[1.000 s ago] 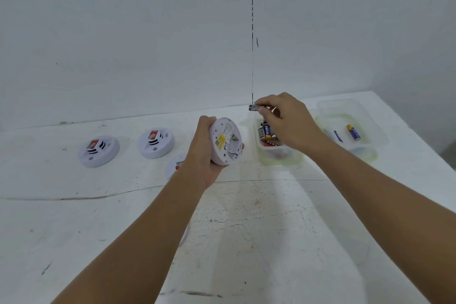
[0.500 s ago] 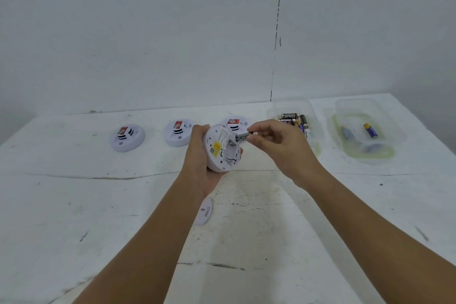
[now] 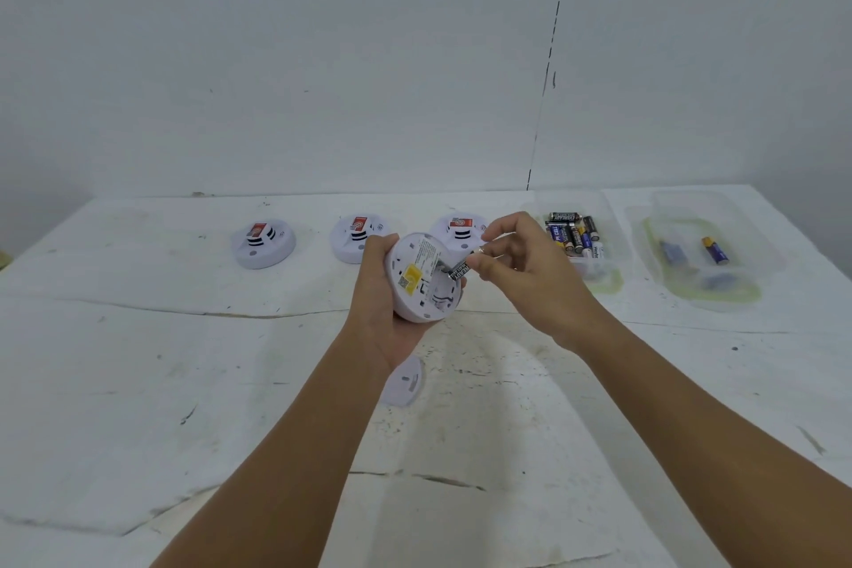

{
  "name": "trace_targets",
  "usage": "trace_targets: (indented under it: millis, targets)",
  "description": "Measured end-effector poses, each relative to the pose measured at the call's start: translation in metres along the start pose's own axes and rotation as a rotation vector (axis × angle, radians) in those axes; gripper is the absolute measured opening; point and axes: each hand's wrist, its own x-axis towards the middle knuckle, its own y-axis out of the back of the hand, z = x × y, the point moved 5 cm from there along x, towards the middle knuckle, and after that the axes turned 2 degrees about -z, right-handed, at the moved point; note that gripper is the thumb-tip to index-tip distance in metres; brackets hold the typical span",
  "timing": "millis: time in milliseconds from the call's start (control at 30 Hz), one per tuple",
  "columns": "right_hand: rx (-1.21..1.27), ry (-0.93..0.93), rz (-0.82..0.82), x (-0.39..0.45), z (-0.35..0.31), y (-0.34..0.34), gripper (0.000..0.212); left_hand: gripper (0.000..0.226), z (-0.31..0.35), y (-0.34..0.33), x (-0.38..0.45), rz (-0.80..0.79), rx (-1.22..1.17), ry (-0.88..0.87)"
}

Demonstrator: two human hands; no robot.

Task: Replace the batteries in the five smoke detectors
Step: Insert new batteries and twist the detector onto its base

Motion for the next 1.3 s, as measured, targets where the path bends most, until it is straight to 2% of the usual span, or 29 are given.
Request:
trace_targets:
  millis: [133,333,567,900,1300]
  targets:
    - [-0.034,0.017,-0.046,0.000,0.000,-0.011,0.015,0.037,0.002,0.000,0.000,-0.023,0.008,0.013]
    - [-0.039,0.042,-0.032,-0.002,0.005,-0.023,0.016,0.037,0.006,0.000,-0.001,-0.046,0.025,0.000]
    - [0.047,0.029,-0.094,-0.004,0.008,-0.029,0.035,0.043,0.008,-0.003,-0.002,-0.088,0.034,-0.008]
    - [0.113,-0.005,-0.070,-0.003,0.006,-0.025,0.039,0.050,0.008,-0.009,-0.008,-0.113,0.011,0.008]
    - [0.110,0.000,-0.017,-0.008,0.008,-0.022,0.047,0.047,0.001,-0.017,-0.013,-0.119,0.001,0.066]
